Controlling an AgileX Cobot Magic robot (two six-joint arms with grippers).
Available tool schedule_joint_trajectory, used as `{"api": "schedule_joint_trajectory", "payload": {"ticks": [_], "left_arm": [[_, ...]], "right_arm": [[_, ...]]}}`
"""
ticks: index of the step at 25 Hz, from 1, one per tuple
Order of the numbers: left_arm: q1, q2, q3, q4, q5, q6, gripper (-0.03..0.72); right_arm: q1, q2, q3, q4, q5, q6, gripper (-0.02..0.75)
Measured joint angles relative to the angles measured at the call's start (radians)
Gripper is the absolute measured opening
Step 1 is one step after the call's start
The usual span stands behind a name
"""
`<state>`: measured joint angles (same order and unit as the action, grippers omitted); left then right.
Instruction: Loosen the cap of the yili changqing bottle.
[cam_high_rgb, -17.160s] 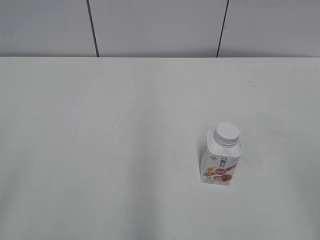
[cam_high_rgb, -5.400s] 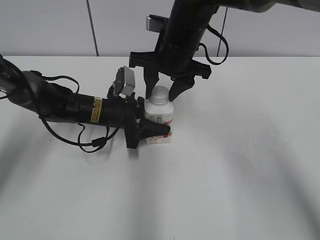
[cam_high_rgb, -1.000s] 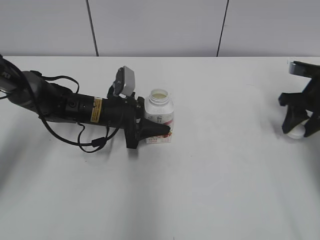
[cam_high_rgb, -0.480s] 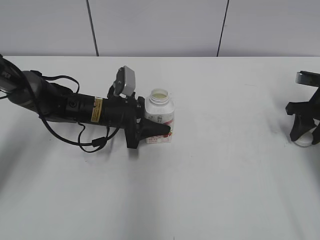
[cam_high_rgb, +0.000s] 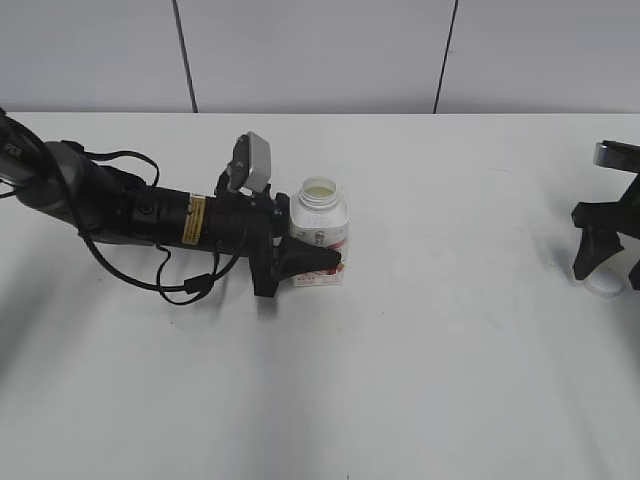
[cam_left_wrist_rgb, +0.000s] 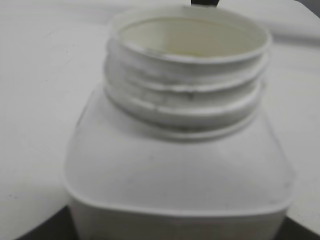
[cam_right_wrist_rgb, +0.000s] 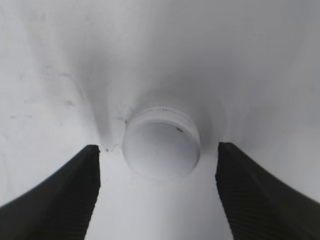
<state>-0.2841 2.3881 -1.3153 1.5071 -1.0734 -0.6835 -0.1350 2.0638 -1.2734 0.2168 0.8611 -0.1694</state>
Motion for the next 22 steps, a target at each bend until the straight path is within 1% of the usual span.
{"api": "schedule_joint_trajectory", "payload": {"ticks": [9, 12, 14, 16, 18, 22], "left_arm": [[0.0, 0.0, 0.0, -0.003, 0.0, 0.0, 0.371], [0.0, 0.0, 0.0, -0.01, 0.002, -0.001, 0.44], [0.001, 0.0, 0.0, -0.009, -0.012, -0.001, 0.522], [0.001, 0.0, 0.0, -0.009, -0.047, -0.003, 0.58], [0.001, 0.0, 0.0, -0.008, -0.071, -0.011, 0.604], [0.001, -0.011, 0.0, -0.002, -0.078, -0.03, 0.608]], "right_arm": [[0.0, -0.037, -0.074, 0.027, 0.1, 0.002, 0.574], [0.0, -0.047, -0.078, 0.039, 0.107, 0.002, 0.574], [0.0, -0.05, -0.079, 0.044, 0.111, 0.002, 0.574], [0.0, -0.05, -0.081, 0.047, 0.114, 0.002, 0.574], [0.0, -0.05, -0.085, 0.048, 0.13, 0.002, 0.574], [0.0, -0.057, -0.089, 0.05, 0.173, 0.002, 0.574]]}}
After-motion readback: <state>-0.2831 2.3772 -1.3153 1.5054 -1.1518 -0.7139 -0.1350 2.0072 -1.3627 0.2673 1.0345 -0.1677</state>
